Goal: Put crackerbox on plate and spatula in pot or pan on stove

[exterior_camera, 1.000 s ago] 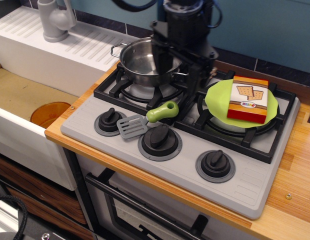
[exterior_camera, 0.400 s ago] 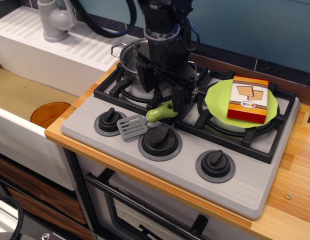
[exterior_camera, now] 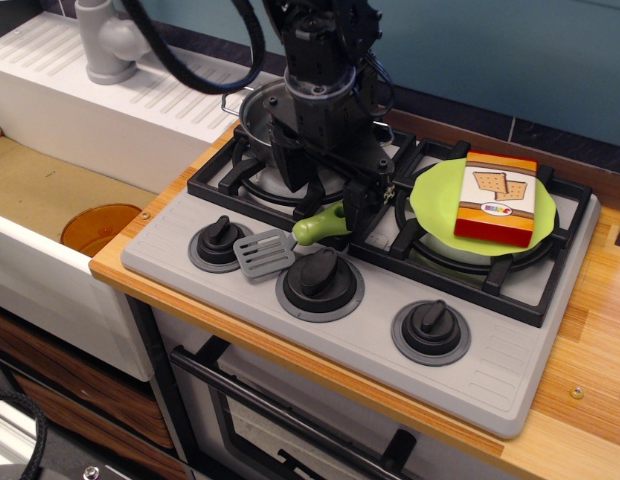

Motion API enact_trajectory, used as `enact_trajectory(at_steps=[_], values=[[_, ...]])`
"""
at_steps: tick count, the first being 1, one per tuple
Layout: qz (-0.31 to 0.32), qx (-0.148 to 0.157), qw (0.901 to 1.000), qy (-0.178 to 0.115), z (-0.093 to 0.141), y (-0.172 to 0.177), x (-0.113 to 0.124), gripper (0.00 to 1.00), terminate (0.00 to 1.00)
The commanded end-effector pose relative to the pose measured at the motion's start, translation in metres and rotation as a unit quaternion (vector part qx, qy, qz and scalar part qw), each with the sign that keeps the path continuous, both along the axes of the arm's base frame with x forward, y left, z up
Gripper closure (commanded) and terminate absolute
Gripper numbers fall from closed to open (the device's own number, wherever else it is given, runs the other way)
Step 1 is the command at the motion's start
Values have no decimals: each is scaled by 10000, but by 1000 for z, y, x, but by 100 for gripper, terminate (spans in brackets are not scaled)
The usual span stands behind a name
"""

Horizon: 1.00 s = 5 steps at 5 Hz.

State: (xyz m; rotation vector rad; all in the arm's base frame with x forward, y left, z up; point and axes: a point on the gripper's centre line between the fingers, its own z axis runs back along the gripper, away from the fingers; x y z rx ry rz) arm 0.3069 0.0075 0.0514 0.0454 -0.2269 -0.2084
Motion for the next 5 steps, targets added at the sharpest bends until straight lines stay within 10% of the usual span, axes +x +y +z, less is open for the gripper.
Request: enact_trajectory(at_steps=[1, 3, 4, 5], values=[[157, -5, 9996, -232, 2, -5, 2, 0, 0], [379, -113, 9986, -343, -10, -14, -2, 0, 0], [384, -160, 9987, -297, -11, -15, -3, 100, 0], [389, -149, 9989, -216, -7, -17, -2, 100, 0]])
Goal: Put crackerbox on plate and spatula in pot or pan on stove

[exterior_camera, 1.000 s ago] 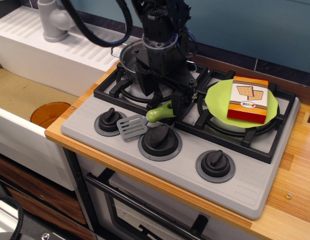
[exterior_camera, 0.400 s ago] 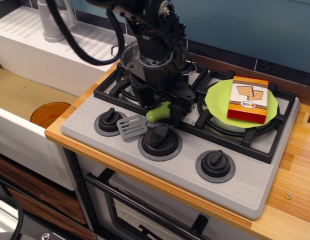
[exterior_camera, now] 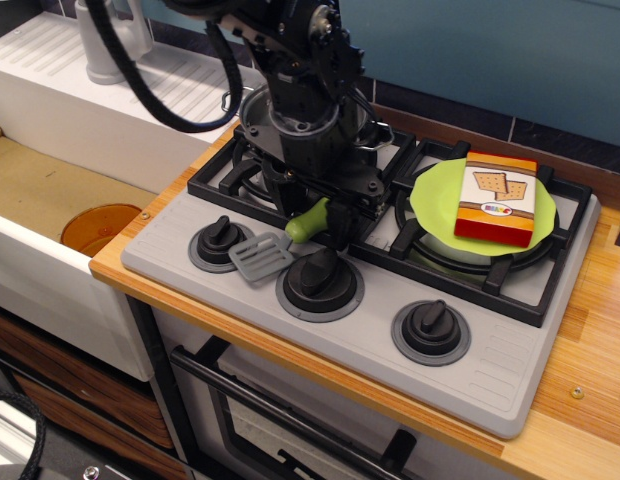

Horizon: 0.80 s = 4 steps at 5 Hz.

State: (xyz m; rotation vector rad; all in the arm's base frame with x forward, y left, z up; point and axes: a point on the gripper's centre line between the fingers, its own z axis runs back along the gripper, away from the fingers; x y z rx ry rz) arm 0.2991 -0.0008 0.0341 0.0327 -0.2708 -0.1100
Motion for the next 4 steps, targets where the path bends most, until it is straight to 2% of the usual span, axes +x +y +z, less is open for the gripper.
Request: enact_trajectory(at_steps=[1, 2, 4], values=[[-86, -82, 9999, 113, 17, -10, 7, 100, 0], [-116, -64, 9997, 205, 26, -10, 8, 100, 0], [-156, 134, 9989, 416, 70, 1, 19, 100, 0]])
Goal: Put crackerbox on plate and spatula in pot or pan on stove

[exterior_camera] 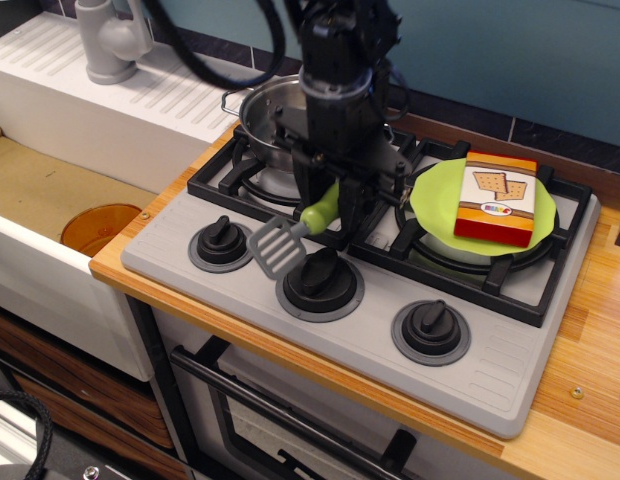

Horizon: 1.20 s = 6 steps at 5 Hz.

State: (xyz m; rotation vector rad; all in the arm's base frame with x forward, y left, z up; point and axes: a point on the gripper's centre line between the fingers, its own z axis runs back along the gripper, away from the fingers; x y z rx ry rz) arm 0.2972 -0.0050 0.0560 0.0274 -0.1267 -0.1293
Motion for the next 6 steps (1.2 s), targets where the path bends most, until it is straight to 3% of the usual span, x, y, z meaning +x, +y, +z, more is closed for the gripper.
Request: enact_trajectory(at_steps=[1, 3, 6], values=[[-221, 178, 9993, -261, 65, 24, 37, 100, 0], [-412, 118, 9986, -298, 81, 59, 66, 100, 0], [-512, -103, 9972, -539, 53, 82, 91, 100, 0]])
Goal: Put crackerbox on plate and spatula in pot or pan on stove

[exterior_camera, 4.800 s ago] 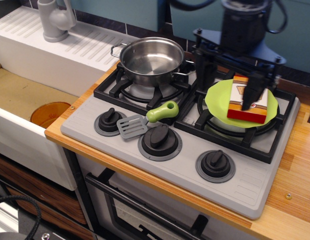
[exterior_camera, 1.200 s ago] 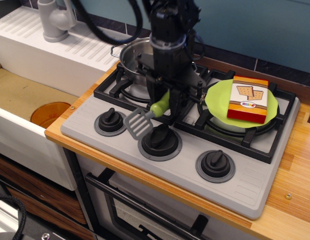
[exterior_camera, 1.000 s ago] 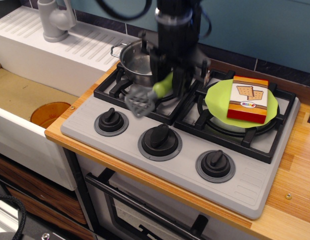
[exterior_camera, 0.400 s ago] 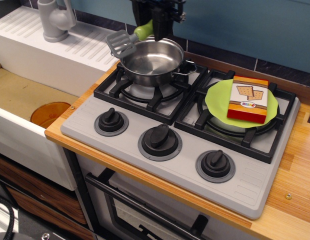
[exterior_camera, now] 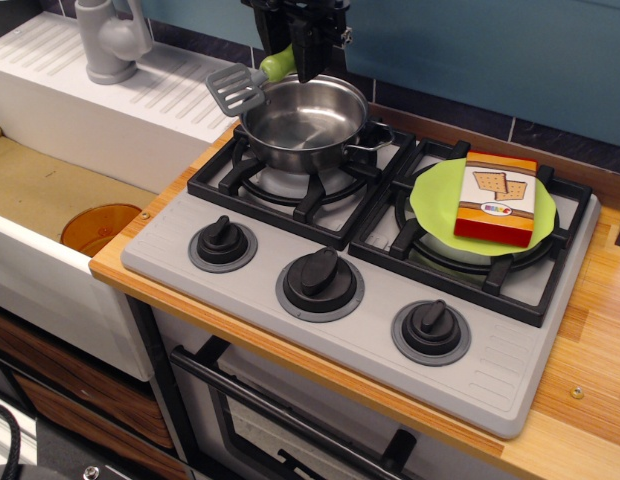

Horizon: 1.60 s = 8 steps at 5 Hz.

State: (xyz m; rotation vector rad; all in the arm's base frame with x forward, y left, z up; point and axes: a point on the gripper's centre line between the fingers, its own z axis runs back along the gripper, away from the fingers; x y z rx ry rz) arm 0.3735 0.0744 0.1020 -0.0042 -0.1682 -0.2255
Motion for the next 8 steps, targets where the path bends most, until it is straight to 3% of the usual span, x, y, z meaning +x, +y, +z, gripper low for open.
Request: enact_trajectory(at_steps=[1, 3, 5, 8], values=[[53, -40, 9984, -560, -4, -3, 15, 0, 0], [110, -49, 9984, -552, 3, -13, 12, 0, 0], [315, 48, 9983, -481, 26, -32, -1, 0, 0], [639, 247, 9968, -416, 50, -90, -32, 0, 0]])
